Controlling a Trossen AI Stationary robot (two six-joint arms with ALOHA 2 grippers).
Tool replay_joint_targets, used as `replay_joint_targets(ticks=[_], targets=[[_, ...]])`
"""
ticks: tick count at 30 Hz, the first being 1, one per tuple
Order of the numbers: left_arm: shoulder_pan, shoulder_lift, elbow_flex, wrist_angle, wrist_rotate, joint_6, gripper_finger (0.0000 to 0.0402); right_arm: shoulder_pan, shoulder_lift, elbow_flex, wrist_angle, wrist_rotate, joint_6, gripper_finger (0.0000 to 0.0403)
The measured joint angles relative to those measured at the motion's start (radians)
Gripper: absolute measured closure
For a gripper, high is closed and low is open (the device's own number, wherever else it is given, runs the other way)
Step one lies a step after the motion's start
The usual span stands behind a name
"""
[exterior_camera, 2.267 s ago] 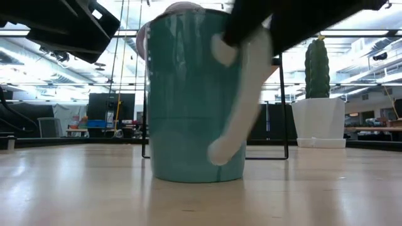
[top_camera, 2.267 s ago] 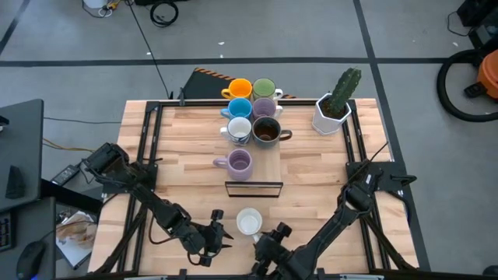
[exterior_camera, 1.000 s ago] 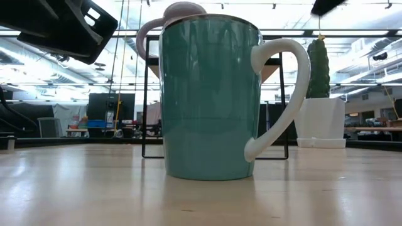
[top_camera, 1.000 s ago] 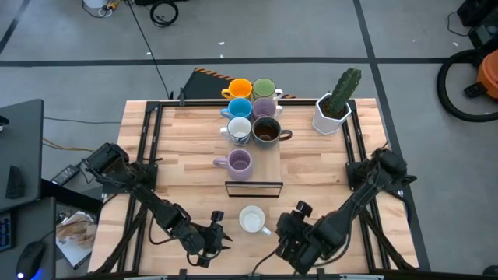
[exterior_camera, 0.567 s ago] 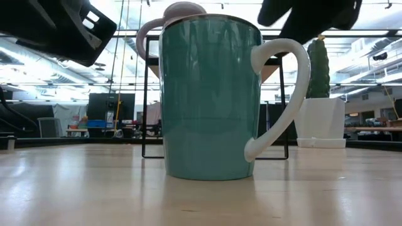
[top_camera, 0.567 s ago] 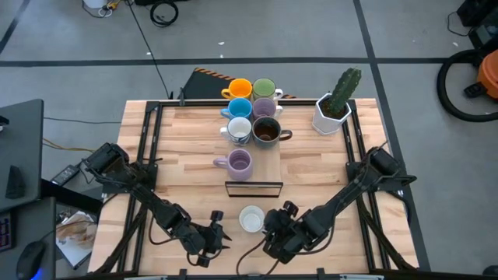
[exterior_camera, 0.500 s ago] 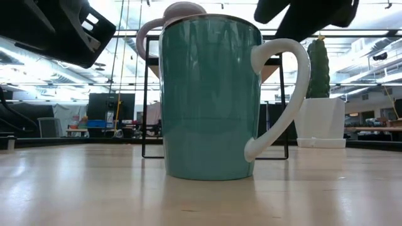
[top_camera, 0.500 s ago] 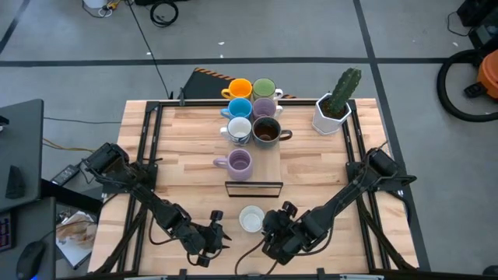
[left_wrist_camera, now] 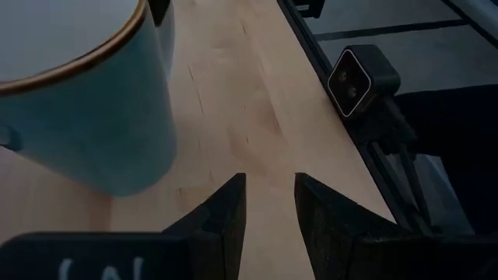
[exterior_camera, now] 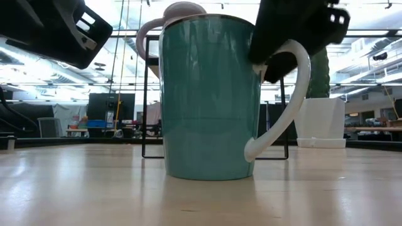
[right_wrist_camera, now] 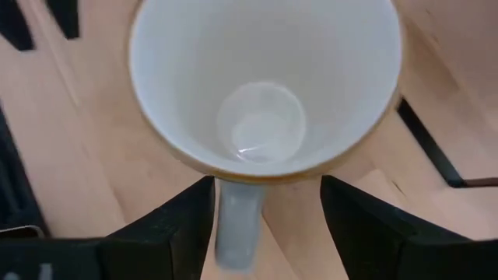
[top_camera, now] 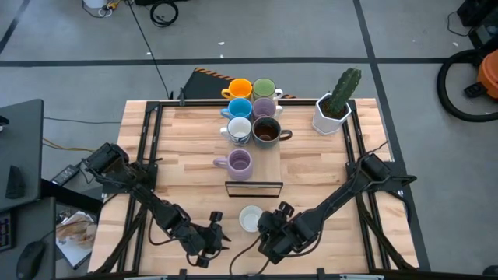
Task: Place coffee mugs
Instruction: Put the light blue mug on the shelf
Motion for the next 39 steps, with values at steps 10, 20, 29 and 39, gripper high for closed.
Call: replay_joint_targets(ticks=[10, 20, 29, 39], targets=[[0.000, -0.007, 0.000, 0.010, 0.165, -0.002, 0.0285, -0.024, 0.008, -0.002, 0.003, 0.000, -0.078, 0.0235], [-0.010, -0.020, 0.000, -0.001, 0.361, -0.013, 0.0285, -0.026, 0.008, -0.002, -0.011, -0.002, -0.155, 0.0335], [-0.048, -0.165, 0.000, -0.032, 0.359, 0.031, 0.0285, -0.025, -0.037, -0.002, -0.020, -0.072, -0.250, 0.0335], [-0.069, -0.285, 0.000, -0.140, 0.256, 0.055, 0.0285, -0.038, -0.056, -0.002, -0.073, -0.088, -0.300, 0.0337]])
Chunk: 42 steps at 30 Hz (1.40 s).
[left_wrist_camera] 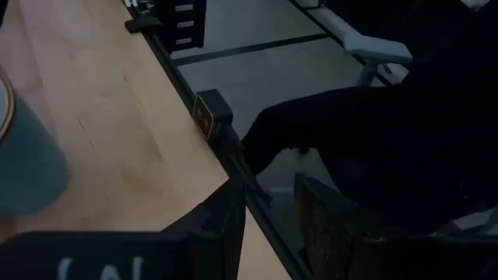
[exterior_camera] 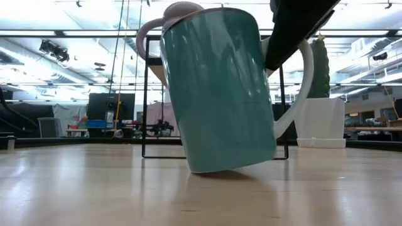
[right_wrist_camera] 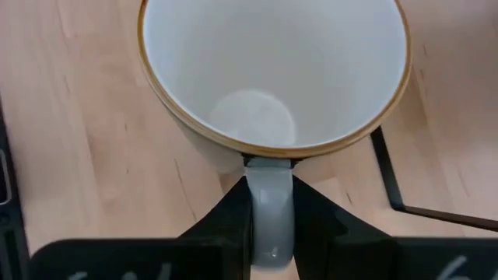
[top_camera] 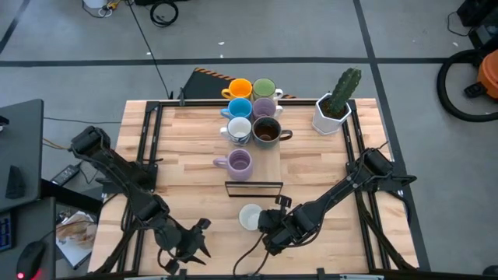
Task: Place coffee mugs
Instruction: Put the light blue mug on the shelf
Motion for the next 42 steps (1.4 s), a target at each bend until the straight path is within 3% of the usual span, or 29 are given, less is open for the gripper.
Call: replay_joint_targets(ticks=[10, 20, 34, 42], targets=[[-0.003, -0.014, 0.000, -0.067, -0.008, 0.000, 0.0285, 0.001, -0.009, 0.000, -0.017, -0.005, -0.041, 0.0338], [-0.004, -0.082, -0.001, -0.094, -0.008, 0.000, 0.0285, 0.001, -0.109, 0.000, -0.018, 0.025, -0.114, 0.0338], [-0.009, -0.095, -0.001, -0.117, 0.027, 0.000, 0.0285, 0.024, -0.344, 0.000, -0.004, 0.118, -0.311, 0.0338], [-0.009, -0.095, -0.001, -0.116, 0.037, 0.006, 0.0285, -0.021, -0.448, 0.000, -0.021, 0.130, -0.445, 0.0339]])
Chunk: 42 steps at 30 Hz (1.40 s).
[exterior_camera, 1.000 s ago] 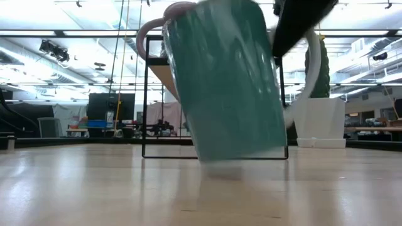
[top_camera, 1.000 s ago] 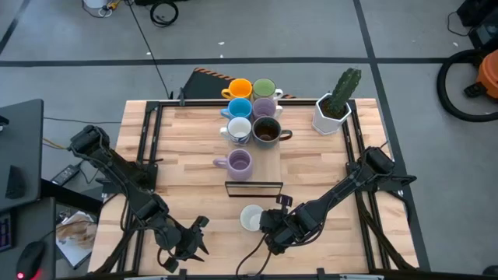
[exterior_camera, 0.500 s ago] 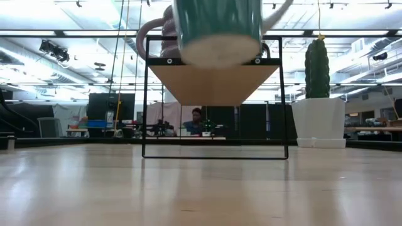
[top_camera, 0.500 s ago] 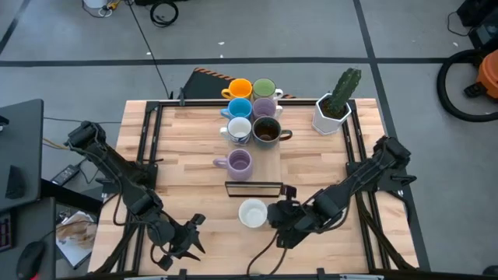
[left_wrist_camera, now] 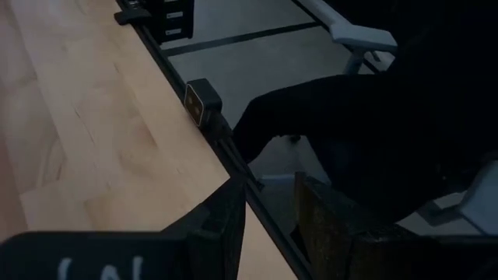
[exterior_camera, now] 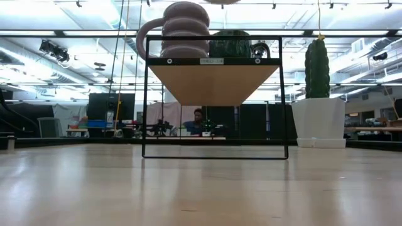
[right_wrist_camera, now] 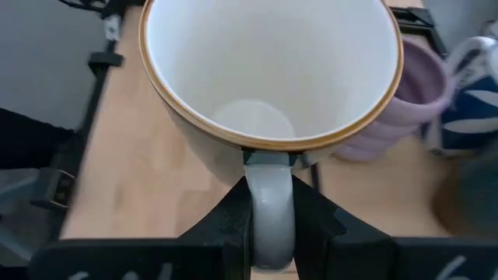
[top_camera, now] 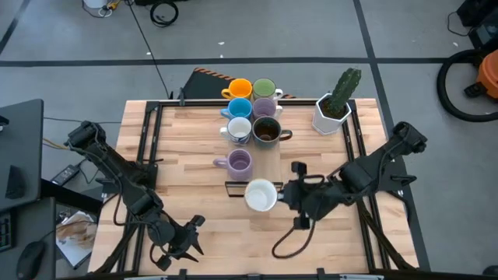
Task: Place coffee mugs
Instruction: Put the light blue mug on the shelf
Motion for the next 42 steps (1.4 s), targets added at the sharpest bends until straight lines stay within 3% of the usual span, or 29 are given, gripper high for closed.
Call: replay_joint_targets(ticks=[15, 22, 34, 42], targets=[[0.000, 0.000, 0.000, 0.001, -0.002, 0.002, 0.0285, -0.124, -0.063, -0.005, -0.094, -0.064, -0.132, 0.0339], [0.000, 0.000, 0.000, 0.000, -0.002, 0.002, 0.0285, -0.154, -0.156, -0.165, -0.026, -0.062, -0.100, 0.0339], [0.000, 0.001, 0.000, 0.000, -0.002, 0.002, 0.0285, -0.233, -0.359, -0.480, 0.251, -0.082, -0.143, 0.0339], [0.000, 0.001, 0.000, 0.000, -0.002, 0.002, 0.0285, -0.282, -0.346, -0.513, 0.277, -0.150, -0.157, 0.0339]])
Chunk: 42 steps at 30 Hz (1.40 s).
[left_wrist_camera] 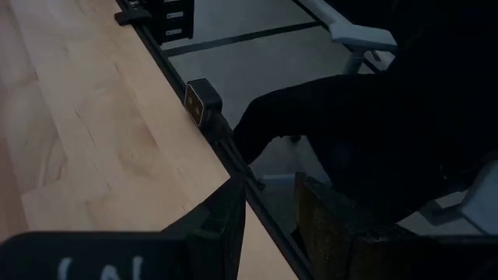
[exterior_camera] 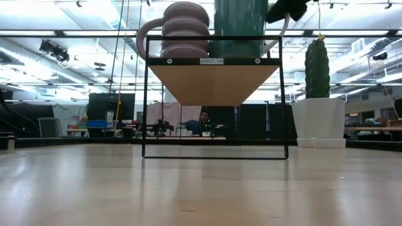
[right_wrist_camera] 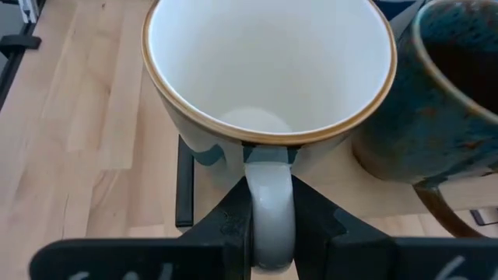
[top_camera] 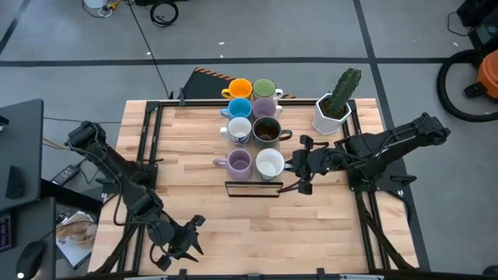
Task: Place coffee mugs
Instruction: Put the light blue mug on the shelf, then return to Home Position
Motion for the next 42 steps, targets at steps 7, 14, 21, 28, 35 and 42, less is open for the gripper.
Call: replay_joint_targets(ticks=[7, 14, 21, 28, 35, 42], targets=[[0.000, 0.000, 0.000, 0.001, 0.000, -0.004, 0.0285, -0.012, 0.033, 0.001, 0.022, -0.005, 0.000, 0.0321], [0.000, 0.001, 0.000, 0.003, 0.000, -0.009, 0.0285, -0.012, 0.048, 0.002, 0.052, 0.000, 0.006, 0.0310], [0.000, 0.001, 0.000, 0.001, 0.000, -0.005, 0.0285, -0.011, 0.033, 0.003, 0.043, -0.001, 0.037, 0.0308], [0.001, -0.004, 0.000, -0.002, 0.003, 0.126, 0.0285, -0.011, 0.002, 0.003, 0.044, -0.027, 0.064, 0.0306], [0.063, -0.121, 0.000, -0.077, -0.061, 0.254, 0.0285, -0.009, -0.073, 0.003, 0.054, -0.046, 0.047, 0.0306], [0.230, -0.304, 0.000, -0.186, -0.062, 0.389, 0.0285, -0.016, -0.139, 0.003, 0.056, -0.041, -0.033, 0.0285]])
